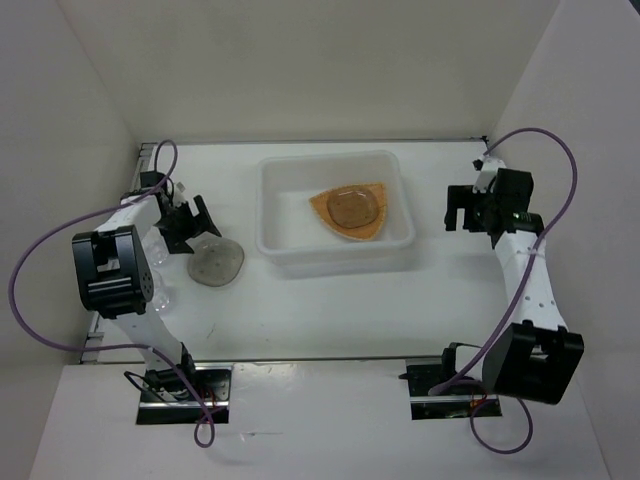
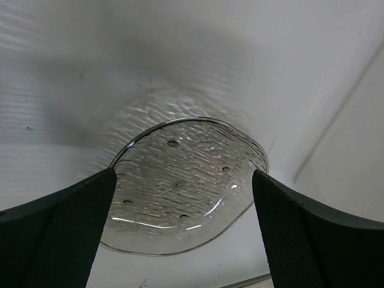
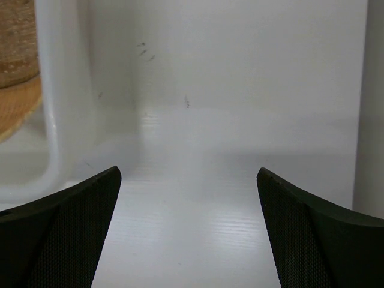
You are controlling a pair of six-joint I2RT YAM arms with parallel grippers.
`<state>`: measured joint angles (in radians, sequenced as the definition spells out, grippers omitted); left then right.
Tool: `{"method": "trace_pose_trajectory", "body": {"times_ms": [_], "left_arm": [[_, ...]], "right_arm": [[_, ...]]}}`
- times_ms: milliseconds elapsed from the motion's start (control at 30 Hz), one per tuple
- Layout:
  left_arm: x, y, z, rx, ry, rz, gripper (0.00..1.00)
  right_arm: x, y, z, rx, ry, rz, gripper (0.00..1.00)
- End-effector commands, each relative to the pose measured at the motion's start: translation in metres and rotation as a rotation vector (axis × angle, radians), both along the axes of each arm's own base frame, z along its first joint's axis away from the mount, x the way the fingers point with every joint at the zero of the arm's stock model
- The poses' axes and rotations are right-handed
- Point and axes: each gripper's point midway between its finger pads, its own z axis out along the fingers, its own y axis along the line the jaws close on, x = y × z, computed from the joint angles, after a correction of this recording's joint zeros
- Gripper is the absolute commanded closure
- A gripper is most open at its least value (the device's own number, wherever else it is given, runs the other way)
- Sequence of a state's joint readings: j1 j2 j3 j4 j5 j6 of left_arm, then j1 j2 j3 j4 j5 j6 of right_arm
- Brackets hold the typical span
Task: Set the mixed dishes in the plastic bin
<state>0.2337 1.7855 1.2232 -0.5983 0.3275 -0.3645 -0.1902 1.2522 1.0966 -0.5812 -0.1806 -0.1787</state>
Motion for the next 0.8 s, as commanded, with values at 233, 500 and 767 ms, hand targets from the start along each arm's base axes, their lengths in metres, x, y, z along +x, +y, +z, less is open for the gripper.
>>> {"method": "trace_pose_trajectory", "body": {"times_ms": [233,500,767], "left_arm": [[0.017,0.013,-0.007,0.198,0.001,-0.010,0.00],[0.027,0.018,0.037,0.269,-0.089,0.015,0.00],[0.030,0.022,0.040,0.376,-0.077,0.002,0.00]], "right_arm": [[-0.057,-0.010,0.023,-0.210,-0.241,0.048,0.02],[-0.076,-0.008,0.036,-0.274,-0.339,0.065,0.02],[-0.109,-0.022,0.045,-0.407,-0.361,0.014,0.02]]}}
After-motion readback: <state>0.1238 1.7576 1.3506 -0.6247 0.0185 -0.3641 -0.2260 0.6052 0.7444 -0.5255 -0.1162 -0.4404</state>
